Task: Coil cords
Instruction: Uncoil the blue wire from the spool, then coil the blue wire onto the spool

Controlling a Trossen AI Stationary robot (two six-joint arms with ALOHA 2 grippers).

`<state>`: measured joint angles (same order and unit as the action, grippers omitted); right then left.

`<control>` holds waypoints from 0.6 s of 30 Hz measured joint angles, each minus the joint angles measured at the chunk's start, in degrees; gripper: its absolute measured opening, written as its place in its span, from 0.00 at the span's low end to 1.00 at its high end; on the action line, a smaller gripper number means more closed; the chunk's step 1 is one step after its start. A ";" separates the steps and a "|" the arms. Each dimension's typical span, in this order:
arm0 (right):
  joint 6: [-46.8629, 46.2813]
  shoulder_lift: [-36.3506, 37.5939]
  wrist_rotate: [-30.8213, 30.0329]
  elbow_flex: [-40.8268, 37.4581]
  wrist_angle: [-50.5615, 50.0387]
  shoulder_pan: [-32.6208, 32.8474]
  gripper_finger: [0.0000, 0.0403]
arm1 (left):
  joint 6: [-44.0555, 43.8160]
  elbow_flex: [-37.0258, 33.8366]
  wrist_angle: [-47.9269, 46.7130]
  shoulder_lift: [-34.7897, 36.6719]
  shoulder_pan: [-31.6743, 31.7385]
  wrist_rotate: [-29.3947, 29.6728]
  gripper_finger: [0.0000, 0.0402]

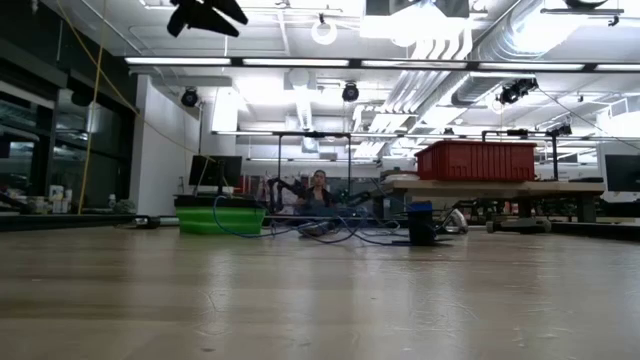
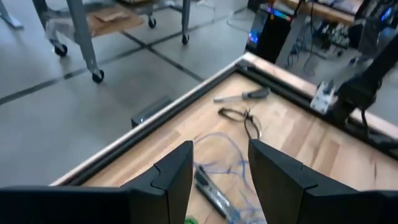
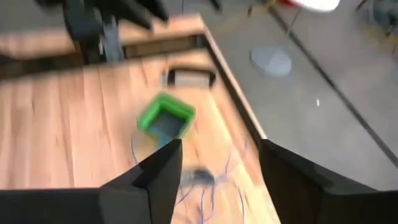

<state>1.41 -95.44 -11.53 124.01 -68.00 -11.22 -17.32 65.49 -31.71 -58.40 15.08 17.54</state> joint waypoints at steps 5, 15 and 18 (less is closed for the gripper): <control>-2.53 -1.90 0.60 0.00 -10.08 -0.38 0.54 | -0.01 -0.02 -0.22 -1.94 -1.14 -0.01 0.37; -16.32 6.76 8.12 -34.79 -2.20 -0.53 0.53 | -0.62 -0.04 0.69 -7.27 -3.97 -6.68 0.37; -24.22 12.84 14.23 -53.04 6.49 -0.55 0.53 | -1.12 -0.04 3.08 -9.12 -5.76 -8.93 0.37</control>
<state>-22.81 -82.60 2.70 70.96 -61.51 -11.77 -18.44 65.45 -28.64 -67.52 9.32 8.62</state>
